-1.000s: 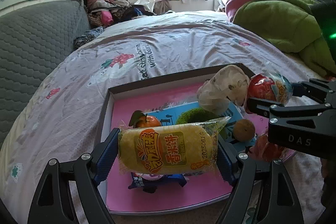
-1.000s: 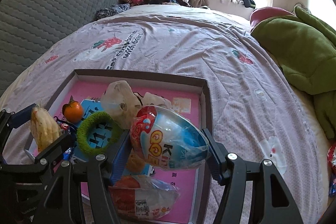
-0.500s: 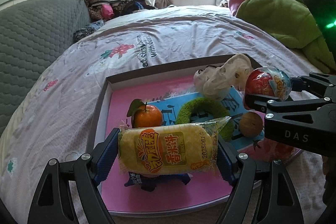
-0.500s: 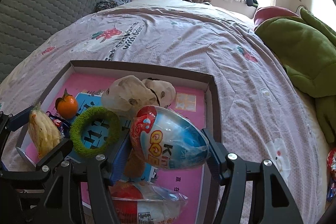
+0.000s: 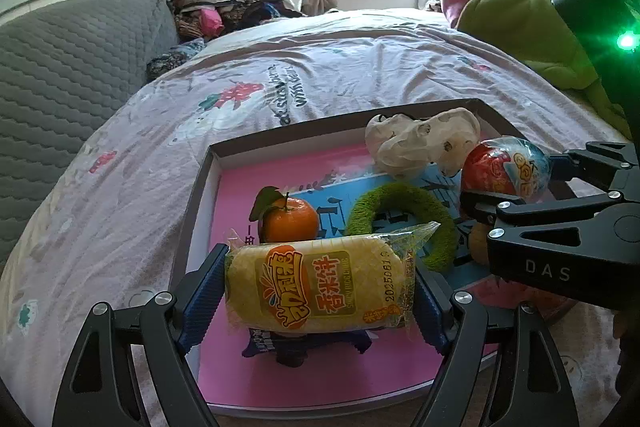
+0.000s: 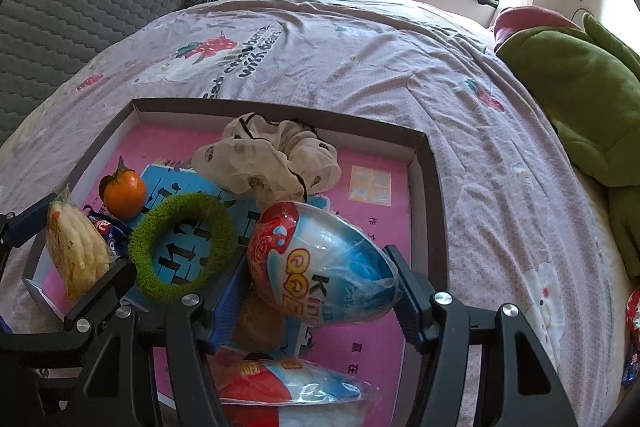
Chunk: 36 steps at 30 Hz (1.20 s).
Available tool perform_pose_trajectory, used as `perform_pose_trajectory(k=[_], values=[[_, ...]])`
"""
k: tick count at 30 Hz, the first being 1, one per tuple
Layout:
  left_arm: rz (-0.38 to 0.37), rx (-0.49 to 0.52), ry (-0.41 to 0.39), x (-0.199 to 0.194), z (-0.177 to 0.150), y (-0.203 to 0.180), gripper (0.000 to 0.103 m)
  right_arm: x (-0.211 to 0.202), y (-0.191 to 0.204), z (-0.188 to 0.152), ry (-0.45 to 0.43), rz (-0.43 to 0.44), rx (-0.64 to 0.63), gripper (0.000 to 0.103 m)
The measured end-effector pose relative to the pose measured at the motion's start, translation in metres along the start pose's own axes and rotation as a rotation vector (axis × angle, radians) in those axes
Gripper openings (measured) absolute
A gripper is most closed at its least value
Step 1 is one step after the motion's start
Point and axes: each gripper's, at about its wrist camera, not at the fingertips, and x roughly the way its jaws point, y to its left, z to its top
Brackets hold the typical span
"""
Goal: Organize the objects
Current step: 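Lower the Kinder egg into the box and open the right tool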
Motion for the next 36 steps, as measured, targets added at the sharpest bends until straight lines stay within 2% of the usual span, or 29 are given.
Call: perform_pose_trajectory(k=[13,16,21,25,29,36], values=[[0.060,0.046,0.000,0.000,-0.003,-0.007,0.085,-0.001,0.000,-0.005,0.024,0.030,-0.003,0.066],[0.054,0.034,0.000,-0.002,-0.003,-0.005,0.085,-0.003,0.002,-0.005,0.027,0.022,-0.016,0.066],[0.032,0.006,0.000,-0.007,-0.002,0.000,0.085,-0.009,0.007,-0.005,0.019,-0.043,-0.077,0.066],[0.019,-0.007,-0.013,-0.013,0.000,0.003,0.085,-0.013,0.005,-0.005,0.024,-0.007,-0.067,0.066],[-0.004,-0.025,-0.014,-0.018,0.002,0.005,0.086,-0.019,0.001,-0.005,0.012,-0.010,-0.057,0.066],[0.016,-0.037,0.013,-0.017,0.003,0.006,0.086,-0.030,-0.001,-0.003,-0.007,-0.005,-0.049,0.066]])
